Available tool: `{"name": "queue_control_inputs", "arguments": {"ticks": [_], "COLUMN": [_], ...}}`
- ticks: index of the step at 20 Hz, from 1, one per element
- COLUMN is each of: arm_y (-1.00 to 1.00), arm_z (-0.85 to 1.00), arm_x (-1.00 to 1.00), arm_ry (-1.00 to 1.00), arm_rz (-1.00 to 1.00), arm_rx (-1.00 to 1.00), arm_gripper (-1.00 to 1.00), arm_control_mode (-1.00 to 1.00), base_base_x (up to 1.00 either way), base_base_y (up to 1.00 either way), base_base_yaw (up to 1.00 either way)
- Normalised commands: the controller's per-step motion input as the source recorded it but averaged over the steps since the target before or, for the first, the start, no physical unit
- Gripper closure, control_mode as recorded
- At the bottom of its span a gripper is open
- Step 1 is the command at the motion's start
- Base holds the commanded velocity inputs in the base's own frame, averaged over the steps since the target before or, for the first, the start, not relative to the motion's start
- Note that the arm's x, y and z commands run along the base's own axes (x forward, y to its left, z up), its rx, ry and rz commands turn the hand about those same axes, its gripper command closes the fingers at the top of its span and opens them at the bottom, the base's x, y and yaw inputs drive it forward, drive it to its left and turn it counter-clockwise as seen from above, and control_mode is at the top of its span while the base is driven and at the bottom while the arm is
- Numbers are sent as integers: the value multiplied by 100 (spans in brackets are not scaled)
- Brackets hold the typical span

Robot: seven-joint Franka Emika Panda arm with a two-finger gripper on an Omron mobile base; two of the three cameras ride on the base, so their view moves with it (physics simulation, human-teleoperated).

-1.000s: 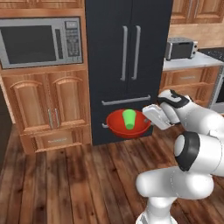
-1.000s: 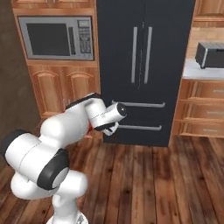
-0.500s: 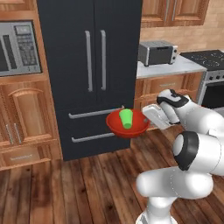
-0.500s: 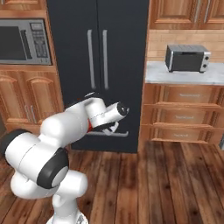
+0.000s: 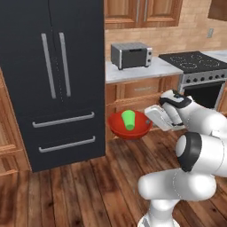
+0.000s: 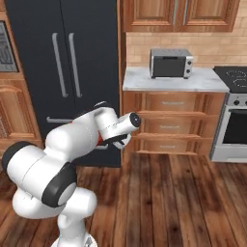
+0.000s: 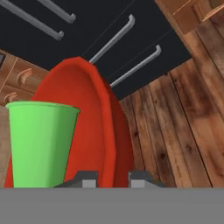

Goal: Place the cup inside the bowl on the dining table and move the bowl to any counter.

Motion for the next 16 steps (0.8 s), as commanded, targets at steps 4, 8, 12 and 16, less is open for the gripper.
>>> {"name": "queue_control_inputs", "arguments": {"ticks": [4, 8, 12, 16], "arm_y": [0, 0, 0, 0], "arm_z": [0, 0, 0, 0], "arm_x": [0, 0, 0, 0], "arm_ry": [0, 0, 0, 0], "arm_rz": [0, 0, 0, 0], "arm_rx": [0, 0, 0, 0], "arm_gripper": [100, 100, 100, 100], "arm_control_mode": [100, 100, 100, 100], "base_base_x": [16, 39, 73, 100], "base_base_y": [-56, -24, -12, -14], "base_base_yaw": [-10, -2, 1, 8]}}
